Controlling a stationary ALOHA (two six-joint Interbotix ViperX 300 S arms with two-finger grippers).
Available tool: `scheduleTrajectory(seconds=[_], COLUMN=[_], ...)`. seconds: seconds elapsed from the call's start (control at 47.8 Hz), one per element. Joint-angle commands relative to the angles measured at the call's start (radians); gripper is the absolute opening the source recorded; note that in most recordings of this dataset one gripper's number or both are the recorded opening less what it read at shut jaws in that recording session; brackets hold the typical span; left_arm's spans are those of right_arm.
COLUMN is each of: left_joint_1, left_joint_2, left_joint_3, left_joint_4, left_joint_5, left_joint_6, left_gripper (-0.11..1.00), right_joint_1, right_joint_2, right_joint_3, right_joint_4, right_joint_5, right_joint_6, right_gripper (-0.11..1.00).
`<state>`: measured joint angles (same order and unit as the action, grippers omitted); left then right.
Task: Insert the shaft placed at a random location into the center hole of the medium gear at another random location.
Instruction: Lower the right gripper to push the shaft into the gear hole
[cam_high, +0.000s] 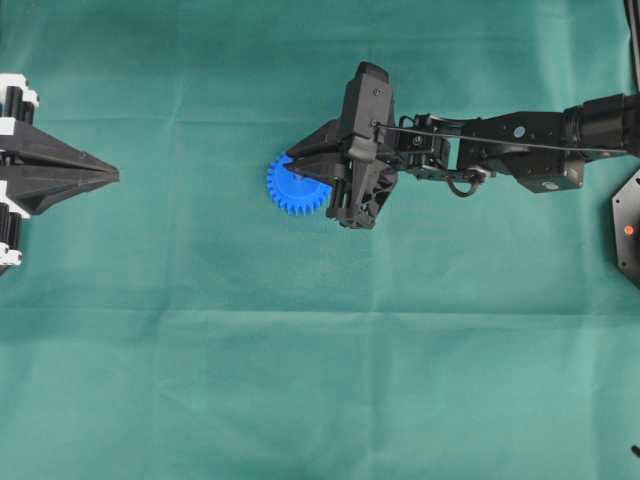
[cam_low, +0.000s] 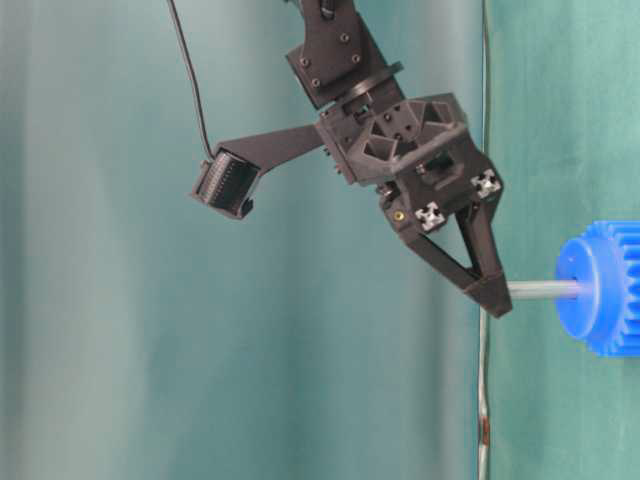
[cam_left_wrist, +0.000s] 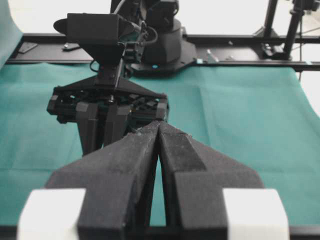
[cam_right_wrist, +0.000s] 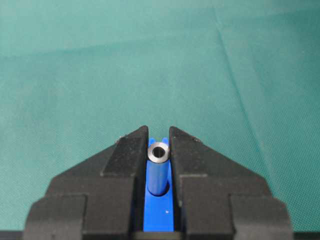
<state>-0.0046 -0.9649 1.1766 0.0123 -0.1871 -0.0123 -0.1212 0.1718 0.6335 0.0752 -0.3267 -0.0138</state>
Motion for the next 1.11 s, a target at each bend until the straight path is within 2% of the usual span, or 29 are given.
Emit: scheduleTrajectory(seconds=[0.0, 1.087], left_joint_1=[-0.002, -0.002], left_joint_2=[0.009, 0.011], left_joint_3=[-0.025, -0.023], left_joint_4=[0.002, 0.003], left_joint_5=[-0.006, -0.006], left_joint_6=[-0.002, 0.0], left_gripper=[0.0, 0.0], right_joint_1=[-0.002, 0.0], right_joint_2=[-0.015, 0.067], right_joint_3=[-0.011, -0.02], right_joint_4=[0.003, 0.003], right_joint_5=[-0.005, -0.035], right_joint_6=[0.011, 0.011], right_gripper=[0.13, 0.13])
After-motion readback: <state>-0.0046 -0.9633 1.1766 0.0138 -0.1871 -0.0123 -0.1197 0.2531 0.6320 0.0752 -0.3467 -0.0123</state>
